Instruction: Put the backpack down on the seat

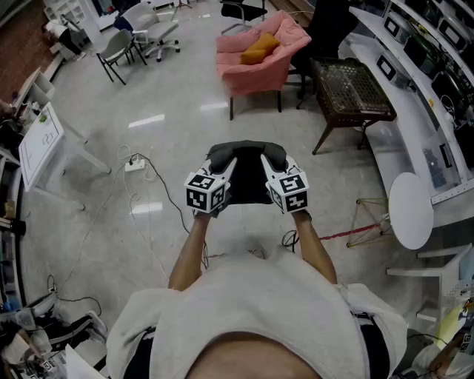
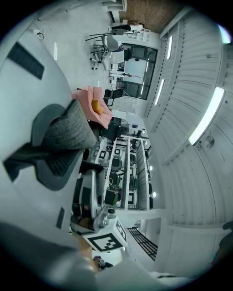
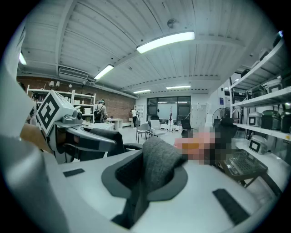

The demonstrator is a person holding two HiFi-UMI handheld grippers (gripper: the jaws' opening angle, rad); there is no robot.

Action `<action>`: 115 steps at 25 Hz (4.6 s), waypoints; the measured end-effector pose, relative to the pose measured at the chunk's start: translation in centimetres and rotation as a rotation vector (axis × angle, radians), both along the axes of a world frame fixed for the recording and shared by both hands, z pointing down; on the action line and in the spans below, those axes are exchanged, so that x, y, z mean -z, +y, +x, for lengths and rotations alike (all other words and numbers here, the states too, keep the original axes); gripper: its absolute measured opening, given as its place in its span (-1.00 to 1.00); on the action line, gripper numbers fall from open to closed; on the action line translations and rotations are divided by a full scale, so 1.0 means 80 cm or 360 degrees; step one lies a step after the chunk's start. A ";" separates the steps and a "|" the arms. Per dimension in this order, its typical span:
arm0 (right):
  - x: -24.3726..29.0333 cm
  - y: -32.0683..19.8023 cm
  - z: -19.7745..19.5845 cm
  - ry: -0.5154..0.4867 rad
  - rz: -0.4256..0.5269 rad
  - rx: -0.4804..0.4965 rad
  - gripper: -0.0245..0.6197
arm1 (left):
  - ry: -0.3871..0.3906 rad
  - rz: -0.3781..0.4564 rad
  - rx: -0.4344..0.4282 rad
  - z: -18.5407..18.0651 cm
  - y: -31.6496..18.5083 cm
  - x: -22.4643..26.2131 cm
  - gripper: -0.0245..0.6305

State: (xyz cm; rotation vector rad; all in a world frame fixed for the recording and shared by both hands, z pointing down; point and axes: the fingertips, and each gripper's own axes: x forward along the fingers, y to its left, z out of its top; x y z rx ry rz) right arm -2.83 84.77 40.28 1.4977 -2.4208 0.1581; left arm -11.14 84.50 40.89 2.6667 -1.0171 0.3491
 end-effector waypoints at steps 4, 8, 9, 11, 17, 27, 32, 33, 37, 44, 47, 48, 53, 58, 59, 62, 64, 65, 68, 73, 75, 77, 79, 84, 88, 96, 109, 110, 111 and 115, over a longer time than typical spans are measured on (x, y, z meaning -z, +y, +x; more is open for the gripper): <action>-0.003 0.002 -0.002 -0.0008 0.0004 -0.0009 -0.85 | -0.0005 -0.0005 0.0001 -0.001 0.002 -0.003 -0.83; -0.007 0.005 0.003 -0.0008 0.0003 -0.0005 -0.85 | -0.0007 -0.0012 0.0015 0.005 0.005 -0.005 -0.83; -0.007 0.005 0.005 -0.0010 0.0004 -0.0003 -0.85 | -0.0006 -0.0012 0.0020 0.007 0.005 -0.005 -0.83; -0.008 0.005 0.008 -0.0027 0.0009 -0.0002 -0.85 | 0.0000 -0.0009 0.0030 0.011 0.006 -0.006 -0.83; -0.007 0.009 0.018 -0.0077 0.0023 0.0029 -0.84 | 0.0015 -0.0002 0.0065 0.023 0.008 -0.005 -0.83; -0.008 -0.001 0.046 -0.0092 0.0037 0.0068 -0.84 | 0.0059 0.0000 0.0117 0.053 -0.001 -0.004 -0.83; -0.012 -0.019 0.063 -0.0097 0.0034 0.0067 -0.84 | 0.0063 -0.0021 0.0115 0.069 -0.016 -0.011 -0.83; -0.014 -0.025 0.066 -0.0098 0.0029 0.0064 -0.84 | 0.0059 -0.0024 0.0110 0.072 -0.020 -0.013 -0.83; -0.021 -0.053 0.070 -0.0092 0.0011 0.0061 -0.84 | 0.0055 -0.0039 0.0099 0.077 -0.045 -0.020 -0.83; -0.042 -0.125 0.070 -0.0075 -0.0024 0.0043 -0.84 | 0.0066 -0.0070 0.0083 0.077 -0.121 -0.041 -0.83; -0.050 -0.164 0.069 -0.0067 -0.0044 0.0039 -0.84 | 0.0078 -0.0088 0.0080 0.076 -0.162 -0.049 -0.83; -0.050 -0.179 0.068 -0.0064 -0.0046 0.0035 -0.84 | 0.0082 -0.0092 0.0077 0.074 -0.177 -0.050 -0.83; -0.048 -0.265 0.055 -0.0058 -0.0055 0.0008 -0.84 | 0.0105 -0.0103 0.0051 0.062 -0.265 -0.047 -0.83; -0.037 -0.363 0.043 -0.0050 -0.0054 -0.0030 -0.84 | 0.0118 -0.0102 0.0012 0.049 -0.367 -0.035 -0.83; -0.035 -0.383 0.042 -0.0049 -0.0051 -0.0037 -0.84 | 0.0119 -0.0098 0.0004 0.048 -0.387 -0.032 -0.83; -0.032 -0.438 0.035 -0.0047 -0.0043 -0.0057 -0.84 | 0.0121 -0.0089 -0.0018 0.041 -0.443 -0.029 -0.83; -0.031 -0.472 0.030 -0.0047 -0.0037 -0.0067 -0.84 | 0.0120 -0.0082 -0.0029 0.035 -0.478 -0.027 -0.83; -0.031 -0.489 0.028 -0.0046 -0.0035 -0.0071 -0.84 | 0.0120 -0.0080 -0.0034 0.033 -0.495 -0.026 -0.83; -0.031 -0.531 0.021 -0.0041 -0.0032 -0.0081 -0.84 | 0.0119 -0.0076 -0.0053 0.027 -0.537 -0.027 -0.83; -0.034 -0.585 0.016 -0.0036 -0.0027 -0.0085 -0.84 | 0.0107 -0.0075 -0.0072 0.022 -0.590 -0.029 -0.83; -0.037 -0.604 0.015 -0.0039 -0.0034 -0.0086 -0.84 | 0.0102 -0.0080 -0.0073 0.021 -0.609 -0.032 -0.83; -0.040 -0.622 0.013 -0.0043 -0.0038 -0.0090 -0.84 | 0.0096 -0.0086 -0.0075 0.019 -0.627 -0.034 -0.83; -0.044 -0.639 0.014 -0.0044 -0.0042 -0.0093 -0.84 | 0.0091 -0.0092 -0.0081 0.021 -0.643 -0.038 -0.83; -0.053 -0.683 0.025 -0.0043 -0.0052 -0.0086 -0.84 | 0.0080 -0.0113 -0.0083 0.032 -0.688 -0.047 -0.83; -0.059 -0.730 0.036 -0.0052 -0.0055 -0.0071 -0.84 | 0.0072 -0.0124 -0.0072 0.044 -0.733 -0.054 -0.83; -0.056 -0.846 0.069 -0.0086 -0.0060 -0.0013 -0.84 | 0.0059 -0.0133 -0.0007 0.076 -0.847 -0.050 -0.83; -0.009 -1.043 0.109 -0.0095 0.0043 0.0154 -0.84 | 0.0077 -0.0028 0.0147 0.117 -1.043 -0.004 -0.83; -0.007 -1.055 0.111 -0.0095 0.0048 0.0168 -0.84 | 0.0076 -0.0022 0.0160 0.119 -1.055 -0.002 -0.83; -0.005 -1.066 0.112 -0.0096 0.0053 0.0181 -0.84 | 0.0075 -0.0018 0.0173 0.120 -1.066 0.000 -0.83; 0.002 -1.106 0.111 -0.0098 0.0074 0.0229 -0.84 | 0.0074 0.0000 0.0213 0.119 -1.103 0.006 -0.83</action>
